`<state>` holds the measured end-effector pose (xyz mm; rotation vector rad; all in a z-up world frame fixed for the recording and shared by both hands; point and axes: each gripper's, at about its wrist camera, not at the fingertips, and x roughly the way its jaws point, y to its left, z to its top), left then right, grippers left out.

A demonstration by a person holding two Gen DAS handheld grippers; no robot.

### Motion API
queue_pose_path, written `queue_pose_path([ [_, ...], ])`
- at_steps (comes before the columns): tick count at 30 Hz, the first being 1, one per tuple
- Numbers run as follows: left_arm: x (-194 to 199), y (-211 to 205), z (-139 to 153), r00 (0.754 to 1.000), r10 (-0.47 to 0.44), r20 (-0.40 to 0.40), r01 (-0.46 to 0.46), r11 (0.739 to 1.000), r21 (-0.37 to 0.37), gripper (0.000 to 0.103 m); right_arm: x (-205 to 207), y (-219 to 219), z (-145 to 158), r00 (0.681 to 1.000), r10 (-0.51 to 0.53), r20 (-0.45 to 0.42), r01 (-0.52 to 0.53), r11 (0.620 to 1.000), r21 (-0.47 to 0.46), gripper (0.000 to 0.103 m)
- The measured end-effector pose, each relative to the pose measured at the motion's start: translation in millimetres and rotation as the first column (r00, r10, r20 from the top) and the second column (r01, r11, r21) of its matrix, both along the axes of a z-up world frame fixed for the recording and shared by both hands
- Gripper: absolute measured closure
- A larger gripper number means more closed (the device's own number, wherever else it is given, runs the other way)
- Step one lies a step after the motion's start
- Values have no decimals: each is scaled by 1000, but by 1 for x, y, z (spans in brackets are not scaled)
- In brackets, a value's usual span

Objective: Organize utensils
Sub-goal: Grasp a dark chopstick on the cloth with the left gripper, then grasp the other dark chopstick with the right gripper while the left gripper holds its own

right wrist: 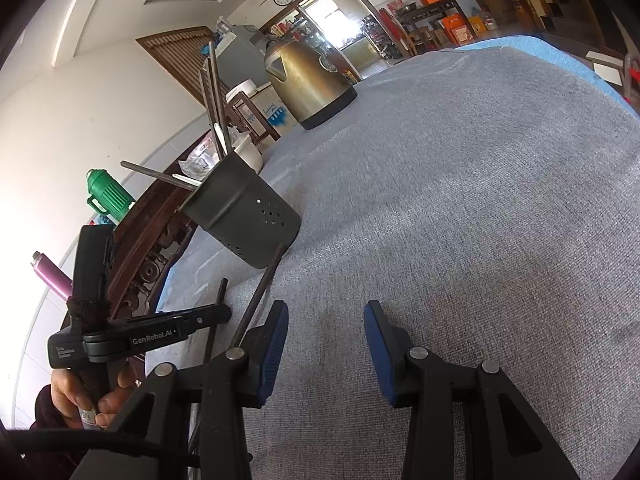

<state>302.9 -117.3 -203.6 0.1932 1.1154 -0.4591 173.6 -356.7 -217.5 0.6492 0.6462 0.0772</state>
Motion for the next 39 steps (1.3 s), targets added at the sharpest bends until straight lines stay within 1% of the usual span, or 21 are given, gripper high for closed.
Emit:
queue_pose_path([
  [5, -7, 22, -2, 1000, 18, -5, -18, 998, -56, 97, 3, 3, 4, 999, 10, -31, -10, 1000, -17, 59],
  [9, -12, 33, -4, 999, 28, -16, -30, 996, -83, 97, 18, 13, 16, 996, 38, -79, -37, 999, 14, 58],
  [11, -13, 39, -5, 999, 35, -23, -37, 994, -100, 97, 26, 19, 23, 995, 50, -89, -49, 999, 11, 58],
  [13, -15, 47, -7, 999, 37, -29, -41, 992, -117, 97, 41, 28, 28, 989, 67, -135, -69, 998, -8, 58],
  [16, -17, 60, -10, 998, 39, -38, -44, 988, -146, 97, 60, 38, 27, 975, 98, -200, -98, 995, 13, 59],
  [18, -17, 67, -12, 998, 41, -48, -49, 984, -171, 97, 71, 50, 28, 967, 101, -233, -108, 994, -18, 63],
  [19, -25, 79, -15, 998, 43, -54, -52, 981, -186, 97, 75, 54, 28, 965, 101, -243, -111, 993, -30, 63],
  [21, -25, 87, -17, 997, 47, -69, -61, 974, -218, 96, 83, 65, 25, 953, 96, -286, -116, 992, -53, 63],
  [23, -24, 96, -18, 995, 50, -81, -68, 969, -237, 96, 89, 69, 22, 943, 88, -320, -110, 993, -52, 64],
  [25, -28, 96, -16, 995, 49, -83, -67, 968, -240, 96, 97, 75, 17, 929, 65, -365, -97, 993, -71, 67],
  [28, -29, 103, -17, 994, 51, -92, -72, 967, -243, 96, 103, 82, 18, 923, 34, -384, -91, 987, -131, 71],
  [29, -20, 101, -20, 994, 52, -94, -73, 968, -242, 96, 104, 85, 18, 920, 29, -392, -93, 985, -147, 75],
  [30, -20, 102, -21, 994, 50, -94, -72, 969, -238, 96, 106, 87, 18, 915, 21, -403, -98, 980, -172, 80],
  [32, -21, 100, -18, 994, 51, -97, -72, 970, -233, 96, 107, 91, 17, 911, 20, -412, -115, 972, -207, 87],
  [34, -10, 88, -19, 993, 53, -102, -75, 971, -229, 96, 109, 95, 17, 910, 40, -412, -148, 961, -233, 87],
  [39, -6, 86, -21, 993, 59, -107, -81, 974, -213, 96, 100, 91, 16, 910, 96, -403, -210, 946, -249, 88],
])
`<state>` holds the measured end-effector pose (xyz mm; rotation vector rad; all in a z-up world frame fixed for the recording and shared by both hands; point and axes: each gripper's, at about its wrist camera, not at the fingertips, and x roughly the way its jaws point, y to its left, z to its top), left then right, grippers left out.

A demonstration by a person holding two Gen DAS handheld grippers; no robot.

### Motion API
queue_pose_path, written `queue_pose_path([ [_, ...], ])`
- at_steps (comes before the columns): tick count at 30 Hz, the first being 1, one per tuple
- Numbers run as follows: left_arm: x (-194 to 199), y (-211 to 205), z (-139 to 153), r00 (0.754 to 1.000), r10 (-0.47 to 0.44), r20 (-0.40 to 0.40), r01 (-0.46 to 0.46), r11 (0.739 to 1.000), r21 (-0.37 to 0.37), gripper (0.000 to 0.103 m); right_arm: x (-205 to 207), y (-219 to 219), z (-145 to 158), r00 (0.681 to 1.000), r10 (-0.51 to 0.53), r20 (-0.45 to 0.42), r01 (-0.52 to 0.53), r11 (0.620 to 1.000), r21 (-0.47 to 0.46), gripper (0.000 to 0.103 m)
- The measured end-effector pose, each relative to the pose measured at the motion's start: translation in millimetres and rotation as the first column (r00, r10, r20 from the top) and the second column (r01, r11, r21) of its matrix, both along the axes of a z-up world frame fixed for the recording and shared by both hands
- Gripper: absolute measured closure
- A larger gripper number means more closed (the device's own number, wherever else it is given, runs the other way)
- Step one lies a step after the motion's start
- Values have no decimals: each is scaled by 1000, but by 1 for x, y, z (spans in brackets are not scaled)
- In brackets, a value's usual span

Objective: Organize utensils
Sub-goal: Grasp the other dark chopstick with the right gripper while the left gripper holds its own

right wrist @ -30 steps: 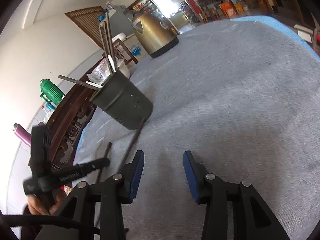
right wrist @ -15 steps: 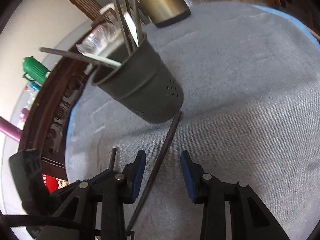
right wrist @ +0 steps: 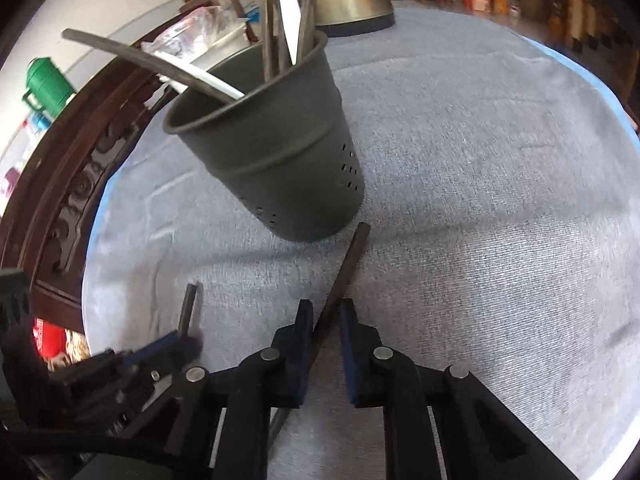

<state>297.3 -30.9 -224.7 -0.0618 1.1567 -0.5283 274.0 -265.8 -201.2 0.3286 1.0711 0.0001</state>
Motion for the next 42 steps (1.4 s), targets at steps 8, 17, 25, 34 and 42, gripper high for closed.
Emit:
queue_pose_path([
  [8, -2, -15, 15, 1000, 6, -10, -6, 999, 49, 96, -30, -18, 3, 996, 84, -40, -85, 996, -24, 88],
  [17, 11, -61, 22, 999, 5, -38, 3, 980, 198, 96, -35, -27, 6, 990, 115, -81, -117, 993, -23, 88],
  [25, 23, -92, 25, 997, -47, -67, 59, 980, 191, 68, -24, -45, 6, 988, 77, -134, -66, 994, 88, 87],
  [34, 21, -119, 23, 995, -92, 24, 82, 956, 282, 80, -11, -43, 5, 985, 41, -170, -27, 996, 84, 90],
  [42, 33, -109, 22, 1000, -25, -16, 27, 988, 150, 96, -10, -24, 9, 988, 83, -128, -88, 996, -34, 94],
])
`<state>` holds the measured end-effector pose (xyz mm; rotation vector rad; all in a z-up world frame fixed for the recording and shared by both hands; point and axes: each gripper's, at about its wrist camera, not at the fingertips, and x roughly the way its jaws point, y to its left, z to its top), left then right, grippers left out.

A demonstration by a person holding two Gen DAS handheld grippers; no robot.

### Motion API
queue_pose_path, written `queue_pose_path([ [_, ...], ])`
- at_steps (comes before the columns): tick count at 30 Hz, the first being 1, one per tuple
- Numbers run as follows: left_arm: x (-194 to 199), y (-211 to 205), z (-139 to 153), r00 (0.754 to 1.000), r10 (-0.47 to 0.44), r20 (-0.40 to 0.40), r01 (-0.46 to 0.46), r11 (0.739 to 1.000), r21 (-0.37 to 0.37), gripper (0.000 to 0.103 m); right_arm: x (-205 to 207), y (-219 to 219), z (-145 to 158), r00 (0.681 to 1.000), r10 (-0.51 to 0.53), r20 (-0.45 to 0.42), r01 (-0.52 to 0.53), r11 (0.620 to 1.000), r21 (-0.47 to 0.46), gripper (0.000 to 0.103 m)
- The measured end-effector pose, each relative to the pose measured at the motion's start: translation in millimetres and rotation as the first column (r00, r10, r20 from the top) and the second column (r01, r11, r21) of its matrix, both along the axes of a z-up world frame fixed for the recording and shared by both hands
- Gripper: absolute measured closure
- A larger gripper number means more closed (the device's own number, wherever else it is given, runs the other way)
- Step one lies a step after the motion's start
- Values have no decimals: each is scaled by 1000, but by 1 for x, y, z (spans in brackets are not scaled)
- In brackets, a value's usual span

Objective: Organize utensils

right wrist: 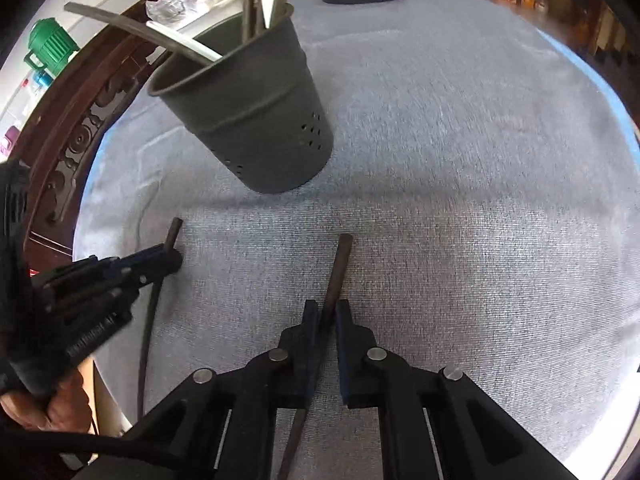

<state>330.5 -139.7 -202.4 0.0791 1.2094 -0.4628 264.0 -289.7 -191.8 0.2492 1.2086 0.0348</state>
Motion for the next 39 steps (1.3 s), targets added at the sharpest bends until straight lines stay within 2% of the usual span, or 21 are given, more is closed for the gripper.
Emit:
queue_pose_path([
  [5, -4, -2, 8, 999, 32, 18, -32, 999, -12, 96, -11, -2, 25, 994, 8, 113, -10, 1000, 14, 95],
  [9, -11, -9, 37, 995, 36, 93, -33, 999, -34, 96, -20, -9, 58, 966, 10, 258, -19, 999, 32, 96],
  [12, -19, -18, 64, 986, 33, 166, -23, 998, -62, 96, -30, -14, 82, 922, -8, 387, -18, 998, 63, 96],
  [14, -24, -23, 85, 975, 36, 218, -18, 996, -84, 96, -31, -15, 97, 899, -19, 438, -12, 998, 67, 96],
  [18, -33, -3, 120, 947, 47, 317, -8, 992, -125, 96, -42, -18, 124, 829, -44, 557, -3, 996, 84, 96],
  [21, -37, 4, 145, 920, 66, 386, -3, 987, -161, 96, -49, -17, 142, 788, -63, 612, 3, 995, 98, 96],
  [24, -39, 32, 157, 896, 87, 436, -3, 982, -189, 96, -56, -19, 159, 744, -88, 662, 15, 993, 116, 96],
  [30, -44, 37, 181, 867, 118, 485, -9, 975, -222, 96, -56, -19, 182, 682, -109, 723, 28, 992, 123, 97],
  [35, -41, 33, 200, 849, 120, 515, 1, 973, -229, 96, -47, -14, 195, 668, -92, 738, 23, 994, 103, 97],
  [39, -44, 36, 206, 840, 136, 525, 1, 967, -253, 96, -42, -15, 193, 701, -84, 708, 24, 995, 94, 97],
])
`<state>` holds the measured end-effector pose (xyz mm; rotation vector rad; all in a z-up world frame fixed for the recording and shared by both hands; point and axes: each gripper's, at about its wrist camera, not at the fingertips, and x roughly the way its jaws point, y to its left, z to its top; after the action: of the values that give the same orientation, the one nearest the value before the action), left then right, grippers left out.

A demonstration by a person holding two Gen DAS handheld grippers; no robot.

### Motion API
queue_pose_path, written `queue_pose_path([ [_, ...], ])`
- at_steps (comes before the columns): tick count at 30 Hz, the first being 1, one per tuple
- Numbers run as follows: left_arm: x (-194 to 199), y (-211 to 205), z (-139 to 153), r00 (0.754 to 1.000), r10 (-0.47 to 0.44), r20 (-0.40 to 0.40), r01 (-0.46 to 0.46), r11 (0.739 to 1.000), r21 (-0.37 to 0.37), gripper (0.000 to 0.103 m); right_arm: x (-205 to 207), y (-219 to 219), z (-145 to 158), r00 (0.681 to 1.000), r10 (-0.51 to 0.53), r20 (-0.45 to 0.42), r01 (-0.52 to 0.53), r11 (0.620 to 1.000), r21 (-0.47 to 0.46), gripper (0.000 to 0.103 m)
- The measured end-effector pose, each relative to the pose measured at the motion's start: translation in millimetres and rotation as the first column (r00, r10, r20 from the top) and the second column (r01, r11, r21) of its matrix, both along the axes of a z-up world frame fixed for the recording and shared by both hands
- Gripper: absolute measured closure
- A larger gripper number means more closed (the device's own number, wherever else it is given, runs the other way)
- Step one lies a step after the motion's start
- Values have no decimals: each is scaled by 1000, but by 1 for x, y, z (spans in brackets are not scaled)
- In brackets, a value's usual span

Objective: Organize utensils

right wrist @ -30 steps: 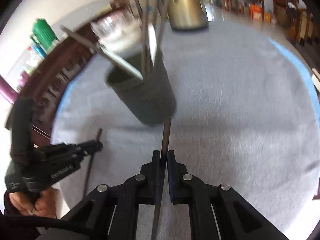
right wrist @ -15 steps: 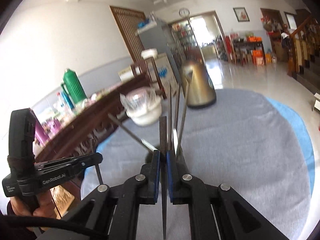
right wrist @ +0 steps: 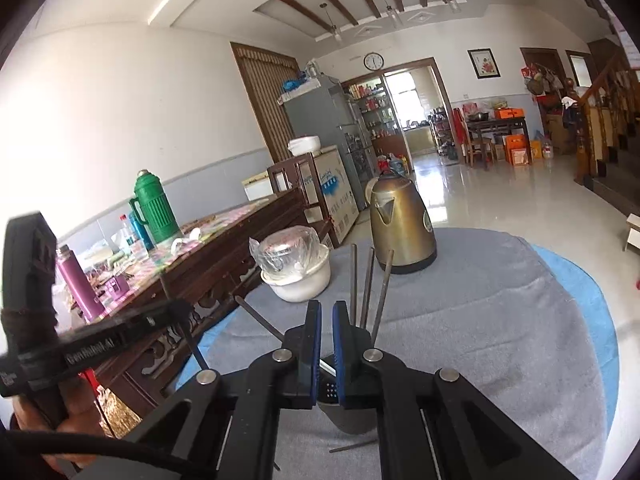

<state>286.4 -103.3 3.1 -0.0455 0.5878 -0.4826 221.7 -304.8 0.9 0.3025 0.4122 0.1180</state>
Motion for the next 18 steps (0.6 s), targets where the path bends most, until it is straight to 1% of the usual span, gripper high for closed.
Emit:
queue_pose_path([
  [2, -3, 2, -4, 1000, -1, -6, 1, 1000, -1, 96, 4, -11, -11, 998, -27, -63, 28, 999, 25, 95],
  [3, -4, 3, -6, 1000, -3, -13, 3, 1000, -2, 96, 6, -22, -19, 994, -46, -99, 52, 997, 59, 95],
  [4, -4, 4, -8, 1000, -3, -16, 3, 1000, -2, 96, 10, -36, -29, 987, -54, -154, 71, 991, 112, 94],
  [5, -6, 5, -12, 1000, -2, -21, 2, 1000, 2, 96, 14, -47, -37, 977, -62, -203, 94, 984, 151, 90],
  [6, -6, 5, -14, 1000, -1, -24, 1, 1000, 4, 96, 19, -61, -48, 960, -82, -266, 135, 973, 188, 79],
  [7, -8, 6, -16, 1000, -1, -26, 1, 1000, 3, 96, 24, -76, -59, 938, -101, -332, 183, 957, 224, 72],
  [8, -10, 8, -19, 1000, -1, -22, 1, 1000, -3, 96, 28, -91, -70, 919, -122, -374, 229, 939, 257, 61],
  [9, -12, 9, -21, 1000, 0, -15, 0, 1000, -6, 96, 30, -99, -76, 910, -135, -392, 255, 928, 272, 40],
  [10, -14, 10, -23, 1000, 3, -4, -3, 1000, -6, 96, 33, -111, -85, 890, -169, -423, 307, 908, 284, 37],
  [11, -17, 11, -24, 1000, 5, 1, -5, 1000, -8, 96, 36, -119, -92, 873, -193, -449, 343, 897, 281, 37],
  [13, -22, 14, -27, 1000, 2, 14, -2, 1000, -19, 96, 50, -132, -108, 834, -209, -511, 383, 886, 261, 41],
  [15, -29, 15, -30, 999, 4, 37, -3, 1000, -18, 96, 65, -139, -120, 793, -214, -571, 402, 887, 226, 69],
  [16, -30, 16, -30, 999, 5, 43, -4, 1000, -18, 96, 75, -141, -129, 770, -211, -603, 408, 888, 210, 68],
  [18, -35, 19, -33, 998, 5, 60, -4, 1000, -23, 96, 87, -145, -141, 742, -217, -634, 427, 882, 197, 68],
])
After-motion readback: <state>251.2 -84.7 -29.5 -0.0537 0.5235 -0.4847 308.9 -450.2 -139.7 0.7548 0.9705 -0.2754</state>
